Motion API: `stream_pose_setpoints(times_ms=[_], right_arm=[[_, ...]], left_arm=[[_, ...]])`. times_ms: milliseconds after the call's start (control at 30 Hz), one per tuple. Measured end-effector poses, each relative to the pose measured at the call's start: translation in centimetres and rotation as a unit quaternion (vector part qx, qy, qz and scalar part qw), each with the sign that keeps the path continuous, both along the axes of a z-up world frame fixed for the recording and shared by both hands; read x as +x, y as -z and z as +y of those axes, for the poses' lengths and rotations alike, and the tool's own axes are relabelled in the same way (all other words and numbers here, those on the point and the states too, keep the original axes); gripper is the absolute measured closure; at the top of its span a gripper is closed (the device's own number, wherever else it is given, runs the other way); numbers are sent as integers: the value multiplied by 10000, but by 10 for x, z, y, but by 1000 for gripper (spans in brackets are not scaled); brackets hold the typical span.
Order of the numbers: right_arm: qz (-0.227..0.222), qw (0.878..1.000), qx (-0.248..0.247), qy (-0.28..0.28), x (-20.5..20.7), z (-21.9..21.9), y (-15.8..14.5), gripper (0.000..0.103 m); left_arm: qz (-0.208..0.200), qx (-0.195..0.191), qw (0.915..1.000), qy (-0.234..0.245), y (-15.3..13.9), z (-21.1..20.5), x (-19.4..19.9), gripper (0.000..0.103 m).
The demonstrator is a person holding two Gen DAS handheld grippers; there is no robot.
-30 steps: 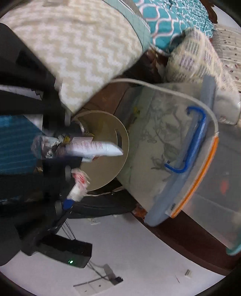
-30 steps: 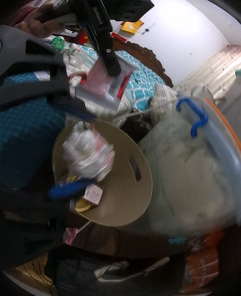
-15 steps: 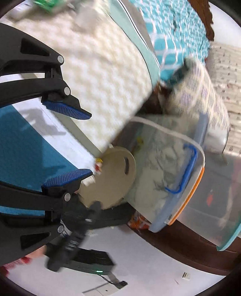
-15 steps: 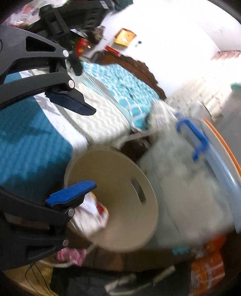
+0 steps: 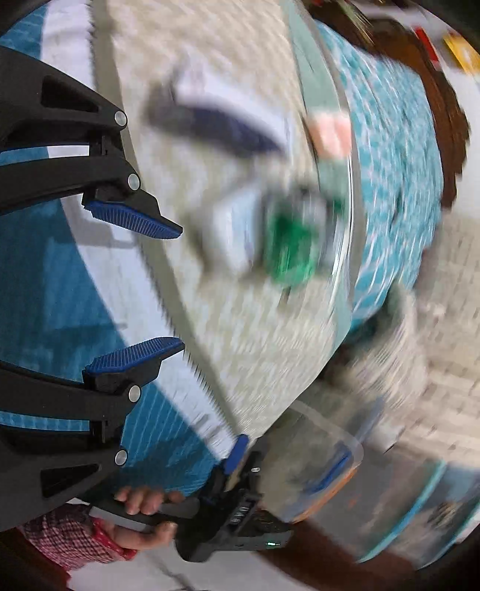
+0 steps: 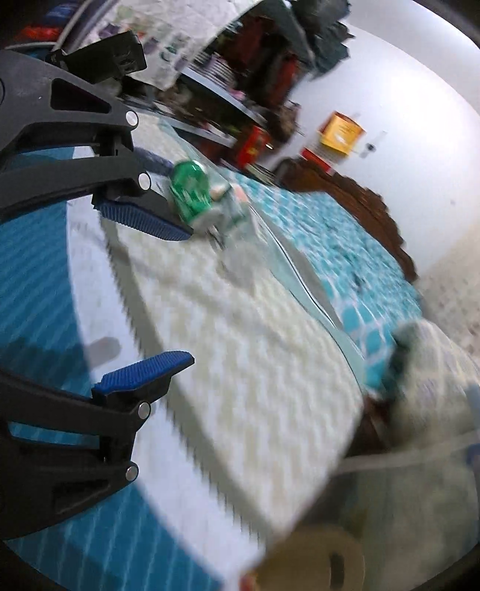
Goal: Collect trash
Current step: 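Grasp the green crushed can with the left tool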
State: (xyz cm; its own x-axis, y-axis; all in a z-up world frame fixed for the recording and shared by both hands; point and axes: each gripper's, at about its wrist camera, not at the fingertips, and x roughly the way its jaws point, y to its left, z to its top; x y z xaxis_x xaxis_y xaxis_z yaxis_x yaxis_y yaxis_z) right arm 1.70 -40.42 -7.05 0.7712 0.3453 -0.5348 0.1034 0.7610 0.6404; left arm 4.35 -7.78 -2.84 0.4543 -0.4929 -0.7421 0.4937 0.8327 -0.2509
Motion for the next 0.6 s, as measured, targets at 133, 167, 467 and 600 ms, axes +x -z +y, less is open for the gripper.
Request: stream_pose_setpoints(times_ms=[133, 167, 467, 600], right_arm=[[58, 9988, 114, -472, 44, 40, -2, 41], [84, 9979, 179, -612, 58, 50, -1, 41], [533, 9871, 652, -1366, 158, 111, 21, 39], [739, 9785, 664, -1807, 178, 131, 30, 64]], left_arm=[[-122, -333, 9976, -602, -13, 57, 14, 51], [-134, -404, 9966, -705, -14, 68, 17, 51], [-49, -741, 9945, -744, -18, 93, 19, 51], [-58, -727, 9954, -615, -17, 88, 10, 51]])
